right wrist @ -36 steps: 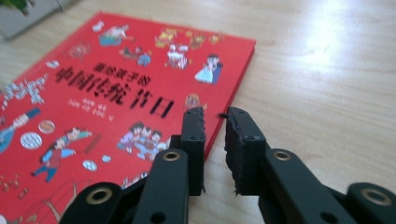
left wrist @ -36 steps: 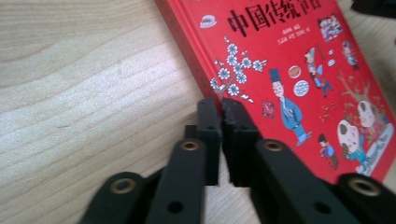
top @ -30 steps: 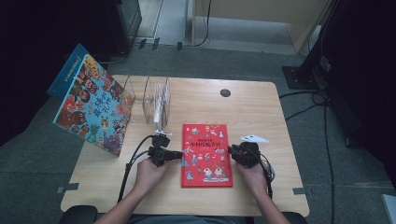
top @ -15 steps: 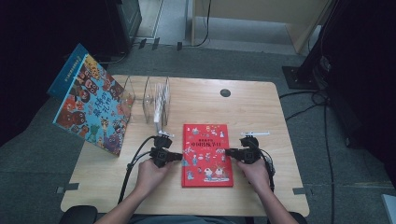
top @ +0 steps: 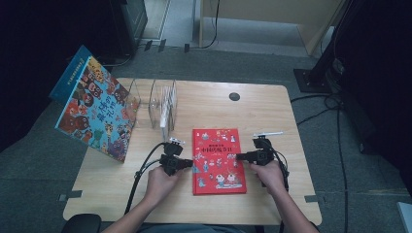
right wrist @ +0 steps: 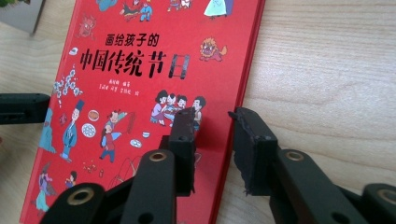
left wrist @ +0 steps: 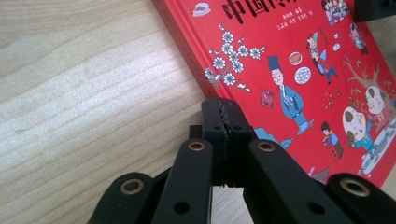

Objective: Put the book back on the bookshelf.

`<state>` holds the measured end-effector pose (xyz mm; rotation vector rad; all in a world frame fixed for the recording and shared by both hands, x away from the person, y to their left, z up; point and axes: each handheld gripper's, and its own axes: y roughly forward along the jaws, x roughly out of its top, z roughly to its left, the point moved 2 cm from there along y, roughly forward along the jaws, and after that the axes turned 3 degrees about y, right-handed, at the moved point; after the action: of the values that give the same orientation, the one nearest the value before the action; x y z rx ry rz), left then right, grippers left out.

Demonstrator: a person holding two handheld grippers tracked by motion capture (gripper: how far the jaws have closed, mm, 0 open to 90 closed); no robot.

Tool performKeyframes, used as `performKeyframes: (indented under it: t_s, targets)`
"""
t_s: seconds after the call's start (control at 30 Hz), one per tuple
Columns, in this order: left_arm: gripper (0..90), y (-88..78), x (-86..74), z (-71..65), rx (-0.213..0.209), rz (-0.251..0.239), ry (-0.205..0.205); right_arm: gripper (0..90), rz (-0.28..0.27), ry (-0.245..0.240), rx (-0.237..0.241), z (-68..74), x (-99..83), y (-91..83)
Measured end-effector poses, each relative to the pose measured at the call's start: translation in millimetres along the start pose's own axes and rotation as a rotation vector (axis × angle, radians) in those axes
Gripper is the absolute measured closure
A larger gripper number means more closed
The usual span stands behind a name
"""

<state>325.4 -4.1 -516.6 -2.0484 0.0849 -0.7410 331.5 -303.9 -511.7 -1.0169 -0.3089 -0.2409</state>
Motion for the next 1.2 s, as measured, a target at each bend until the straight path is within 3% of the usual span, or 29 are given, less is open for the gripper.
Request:
performKeyframes:
  t_s: [0.13, 0.27, 0.53, 0.6, 0.7, 0.77, 0.93, 1.0, 1.07, 1.2]
  targets:
    - [90.0, 0.5, -0.7, -1.5, -0.01, 0.004, 0.002, 72.5, -0.005, -0.011, 0.006, 2.8, 4.9, -7.7]
    - [90.0, 1.3, -1.0, -3.6, -0.023, 0.003, 0.004, 72.6, -0.01, -0.059, -0.027, 12.7, 13.3, -19.2]
    - [90.0, 0.4, -0.4, -3.8, -0.039, 0.002, 0.004, 72.4, 0.014, -0.105, 0.022, 34.8, 30.0, -45.5]
    - [90.0, 0.4, -0.5, -3.7, -0.038, 0.001, 0.007, 72.6, 0.02, -0.11, 0.051, 43.8, 35.4, -54.2]
    - [90.0, 1.4, -0.5, -4.5, -0.047, -0.001, 0.0, 73.5, 0.028, -0.147, 0.043, 56.8, 42.3, -63.8]
    - [90.0, 3.2, -0.9, -6.9, -0.056, -0.004, 0.003, 73.4, 0.051, -0.158, 0.065, 66.3, 46.7, -68.1]
    - [88.4, 5.9, -2.6, -10.6, -0.063, 0.015, 0.029, 72.6, 0.081, -0.248, 0.051, 90.2, 50.6, -71.3]
    - [88.5, 5.1, -2.4, -7.4, -0.073, 0.012, 0.009, 72.6, 0.059, -0.256, 0.04, 82.1, 49.0, -76.6]
    - [88.6, 5.6, -1.6, -5.8, -0.077, 0.008, 0.003, 72.5, 0.035, -0.224, 0.019, 64.5, 46.2, -77.2]
    - [88.4, 6.5, -0.8, -8.3, -0.068, 0.011, 0.014, 71.5, 0.025, -0.208, -0.005, 37.6, 36.5, -60.2]
